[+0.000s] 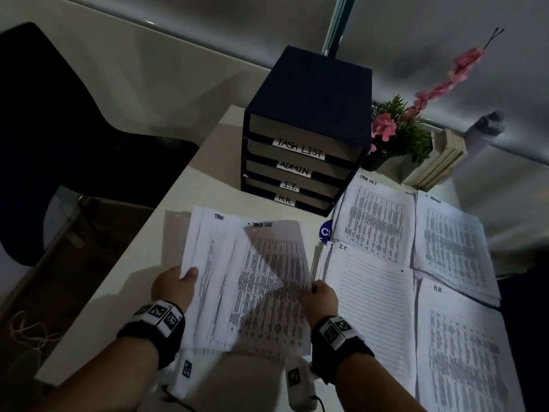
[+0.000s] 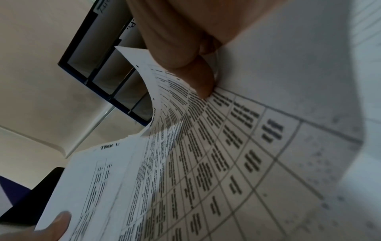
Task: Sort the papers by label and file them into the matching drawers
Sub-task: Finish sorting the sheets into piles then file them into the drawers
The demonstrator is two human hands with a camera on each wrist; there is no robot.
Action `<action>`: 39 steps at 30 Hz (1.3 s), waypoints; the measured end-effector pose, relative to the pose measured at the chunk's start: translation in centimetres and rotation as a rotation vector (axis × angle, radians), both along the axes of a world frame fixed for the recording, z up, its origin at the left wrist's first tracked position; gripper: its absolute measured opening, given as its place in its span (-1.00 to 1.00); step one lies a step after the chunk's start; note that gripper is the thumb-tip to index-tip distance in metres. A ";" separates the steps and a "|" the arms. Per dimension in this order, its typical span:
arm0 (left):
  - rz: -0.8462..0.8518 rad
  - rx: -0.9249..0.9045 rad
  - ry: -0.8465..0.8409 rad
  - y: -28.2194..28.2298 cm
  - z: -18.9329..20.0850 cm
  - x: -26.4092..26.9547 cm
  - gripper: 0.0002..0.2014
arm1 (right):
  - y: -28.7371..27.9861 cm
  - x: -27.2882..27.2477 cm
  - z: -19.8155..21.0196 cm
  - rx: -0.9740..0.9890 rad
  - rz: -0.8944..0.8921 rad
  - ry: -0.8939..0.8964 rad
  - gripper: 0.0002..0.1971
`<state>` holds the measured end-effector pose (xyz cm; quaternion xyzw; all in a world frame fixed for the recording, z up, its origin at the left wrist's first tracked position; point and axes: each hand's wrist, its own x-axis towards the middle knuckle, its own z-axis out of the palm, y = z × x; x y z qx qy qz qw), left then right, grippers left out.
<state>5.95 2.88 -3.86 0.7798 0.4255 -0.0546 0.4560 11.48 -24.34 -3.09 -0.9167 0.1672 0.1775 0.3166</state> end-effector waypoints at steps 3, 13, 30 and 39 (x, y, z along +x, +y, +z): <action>-0.016 0.060 0.059 1.0 -0.4 0.2 -0.52 | -0.5 0.1 0.4 -0.038 -0.007 -0.006 -0.72; -0.163 0.062 0.170 -1.3 0.6 1.4 -0.58 | 0.5 -0.2 1.1 0.042 -0.004 0.010 -0.82; -0.401 0.129 -0.122 -2.5 1.9 0.2 -0.61 | 2.5 0.3 0.4 0.118 0.088 0.068 -0.72; -0.479 0.159 -0.299 -2.5 1.5 -1.3 -0.44 | 2.4 0.3 0.1 0.084 0.109 0.068 -0.81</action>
